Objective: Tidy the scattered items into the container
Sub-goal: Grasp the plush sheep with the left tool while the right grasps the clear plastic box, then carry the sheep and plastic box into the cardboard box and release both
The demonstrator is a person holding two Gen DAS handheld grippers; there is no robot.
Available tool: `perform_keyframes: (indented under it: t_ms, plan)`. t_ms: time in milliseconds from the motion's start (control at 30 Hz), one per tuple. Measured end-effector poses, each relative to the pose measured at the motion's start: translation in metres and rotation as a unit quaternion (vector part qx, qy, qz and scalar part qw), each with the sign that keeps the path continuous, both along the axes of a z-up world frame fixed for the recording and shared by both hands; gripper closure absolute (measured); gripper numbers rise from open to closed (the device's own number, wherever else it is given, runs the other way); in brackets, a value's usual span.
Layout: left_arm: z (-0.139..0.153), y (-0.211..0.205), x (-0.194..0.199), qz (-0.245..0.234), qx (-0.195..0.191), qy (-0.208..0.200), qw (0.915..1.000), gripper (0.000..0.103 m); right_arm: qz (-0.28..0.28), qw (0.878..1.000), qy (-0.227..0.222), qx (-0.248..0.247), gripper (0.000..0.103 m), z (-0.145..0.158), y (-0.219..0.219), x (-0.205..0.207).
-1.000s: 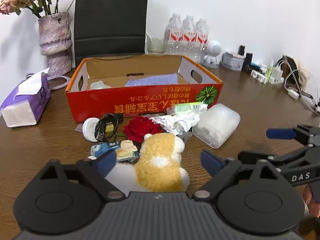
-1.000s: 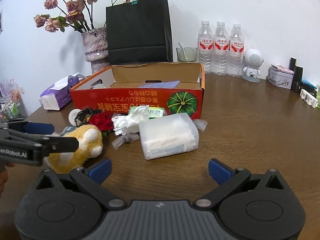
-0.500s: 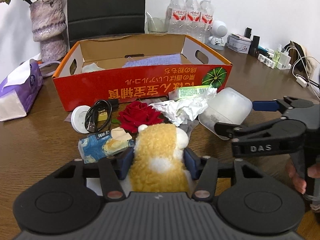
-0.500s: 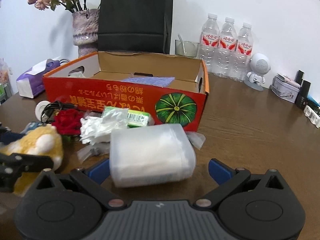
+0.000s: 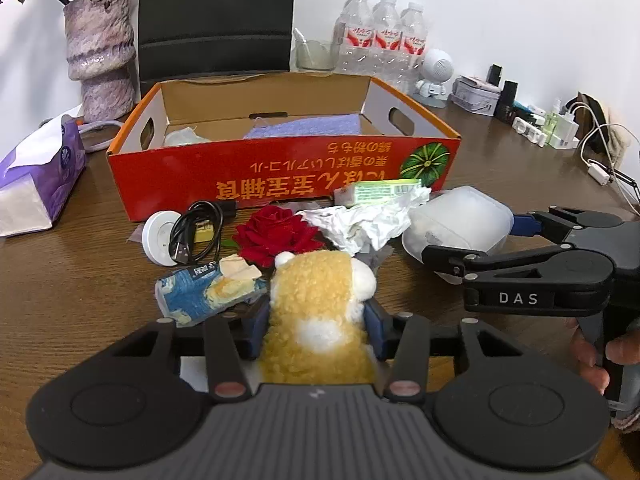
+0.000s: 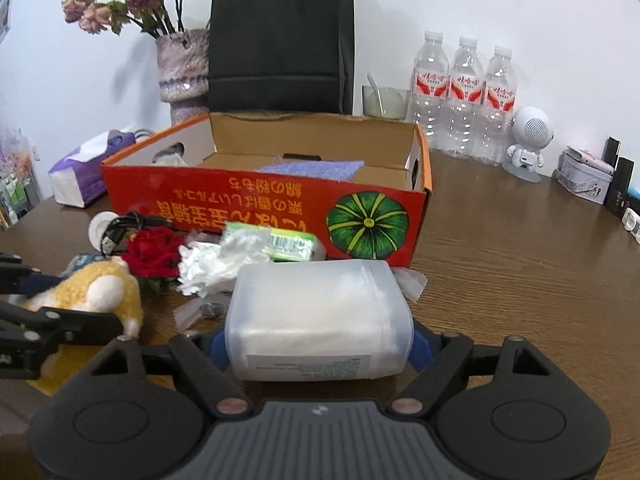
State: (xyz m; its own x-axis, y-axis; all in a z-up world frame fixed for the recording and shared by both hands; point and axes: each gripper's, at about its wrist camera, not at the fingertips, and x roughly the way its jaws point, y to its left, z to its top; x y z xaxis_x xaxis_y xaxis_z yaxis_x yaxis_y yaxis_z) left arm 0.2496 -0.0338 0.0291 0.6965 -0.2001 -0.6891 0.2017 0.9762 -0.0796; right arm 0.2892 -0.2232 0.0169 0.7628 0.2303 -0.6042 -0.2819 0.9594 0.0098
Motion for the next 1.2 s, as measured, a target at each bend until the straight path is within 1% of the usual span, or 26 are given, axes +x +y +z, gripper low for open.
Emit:
perform_keyframes:
  t_ms: [467, 733, 933, 1200]
  plan:
    - [0.032, 0.009, -0.032, 0.005, -0.007, -0.052, 0.9986, 0.058, 0.002, 0.999, -0.039, 0.000, 0.021, 0.037, 0.010, -0.038]
    - [0.052, 0.023, -0.036, 0.019, -0.021, -0.078, 0.9965, 0.058, 0.009, 0.998, -0.063, 0.002, 0.021, 0.062, 0.029, -0.042]
    - [0.071, 0.037, -0.022, 0.034, -0.044, -0.098, 0.9937, 0.058, 0.009, 0.997, -0.075, 0.005, 0.021, 0.082, 0.046, -0.029]
    - [0.099, 0.050, 0.021, 0.055, -0.060, -0.120, 0.9894, 0.058, 0.007, 0.996, -0.093, 0.008, 0.021, 0.106, 0.063, 0.005]
